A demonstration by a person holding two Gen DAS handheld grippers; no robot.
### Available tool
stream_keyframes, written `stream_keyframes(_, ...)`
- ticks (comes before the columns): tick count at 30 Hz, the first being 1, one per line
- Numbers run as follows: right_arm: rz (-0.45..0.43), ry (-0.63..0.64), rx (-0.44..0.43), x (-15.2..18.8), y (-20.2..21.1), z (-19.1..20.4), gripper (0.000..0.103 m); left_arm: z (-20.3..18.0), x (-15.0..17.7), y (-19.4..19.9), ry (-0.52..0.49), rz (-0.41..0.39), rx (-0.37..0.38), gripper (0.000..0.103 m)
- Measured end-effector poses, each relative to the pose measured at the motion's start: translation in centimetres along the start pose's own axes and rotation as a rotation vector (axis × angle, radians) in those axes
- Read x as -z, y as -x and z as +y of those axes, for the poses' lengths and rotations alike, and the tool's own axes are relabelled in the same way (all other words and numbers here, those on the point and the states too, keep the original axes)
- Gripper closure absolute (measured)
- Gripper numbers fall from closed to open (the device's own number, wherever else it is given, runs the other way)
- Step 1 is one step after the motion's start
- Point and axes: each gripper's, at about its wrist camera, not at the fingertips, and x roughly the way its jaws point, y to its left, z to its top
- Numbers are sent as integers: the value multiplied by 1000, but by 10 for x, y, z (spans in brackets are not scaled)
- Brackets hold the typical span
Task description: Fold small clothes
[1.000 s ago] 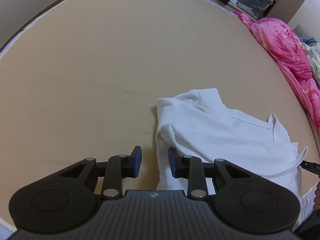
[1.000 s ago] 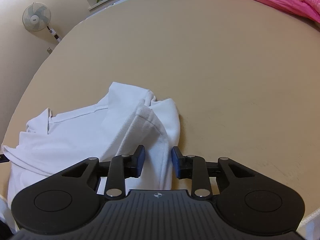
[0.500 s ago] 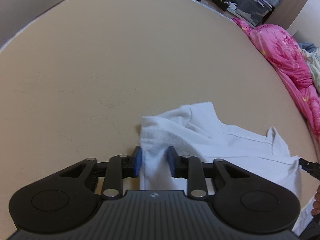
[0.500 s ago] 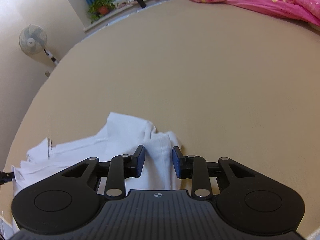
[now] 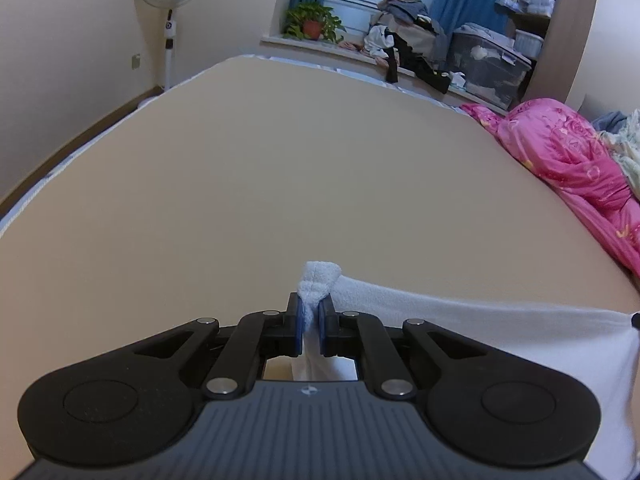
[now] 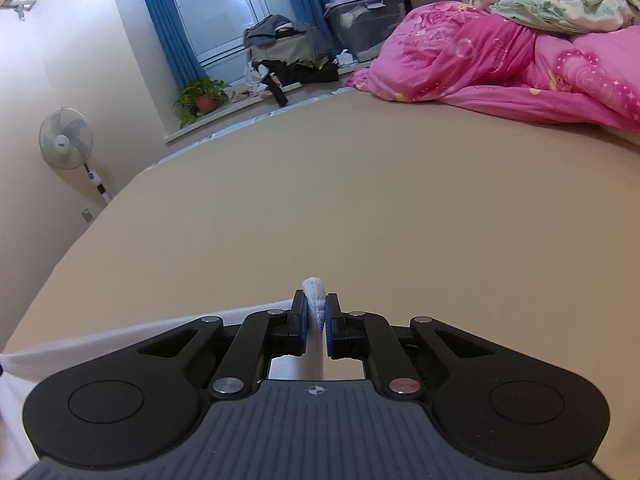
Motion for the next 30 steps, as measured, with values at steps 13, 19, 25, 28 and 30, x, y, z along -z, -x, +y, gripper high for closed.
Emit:
stream_keyframes(13,161,-20,66,12,-38,7,65,5,-4,-40,73,153,-12,77)
stream_keyframes(19,259,-61,25,26,-7,2,65,16,5,-10,106,220,94,74)
stream_keyframes(25,391,44,12,60,39,2,65,26,45,11,102,435,139,74)
stream_keyframes(28,441,55,-13,82,63,-8,65,33,68,22,87,501,118,74)
stream_keyframes(30,445,57,-27,93,81,-13,65,33,79,32,55,506,118,75)
